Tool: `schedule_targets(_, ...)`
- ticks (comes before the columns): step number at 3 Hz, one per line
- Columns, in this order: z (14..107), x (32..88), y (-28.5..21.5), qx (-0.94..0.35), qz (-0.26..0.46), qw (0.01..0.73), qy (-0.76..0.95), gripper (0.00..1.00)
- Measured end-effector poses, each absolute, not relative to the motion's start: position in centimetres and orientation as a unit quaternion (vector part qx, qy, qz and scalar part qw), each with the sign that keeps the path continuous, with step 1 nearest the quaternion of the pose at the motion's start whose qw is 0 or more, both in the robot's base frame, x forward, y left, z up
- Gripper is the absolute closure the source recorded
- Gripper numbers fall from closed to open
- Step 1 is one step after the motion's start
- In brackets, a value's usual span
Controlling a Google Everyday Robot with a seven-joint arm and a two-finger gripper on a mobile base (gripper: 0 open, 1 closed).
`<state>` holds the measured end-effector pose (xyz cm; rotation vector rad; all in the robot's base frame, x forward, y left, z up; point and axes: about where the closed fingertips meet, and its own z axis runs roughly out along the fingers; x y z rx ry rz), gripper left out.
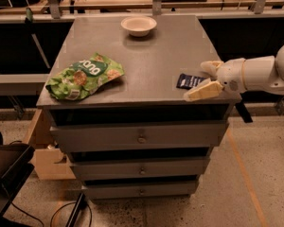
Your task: Move rxbar blueberry near paper bowl
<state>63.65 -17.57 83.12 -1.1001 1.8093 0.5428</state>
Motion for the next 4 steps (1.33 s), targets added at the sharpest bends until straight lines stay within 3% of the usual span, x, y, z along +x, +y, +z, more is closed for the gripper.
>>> schedule_targets(3,82.91,63.71,-16.93,-0.45,0.225,0.458,0.733,0.87)
schedule_targets(4,82.91,63.71,-16.92,-0.45,0.225,0.458,0.733,1.0)
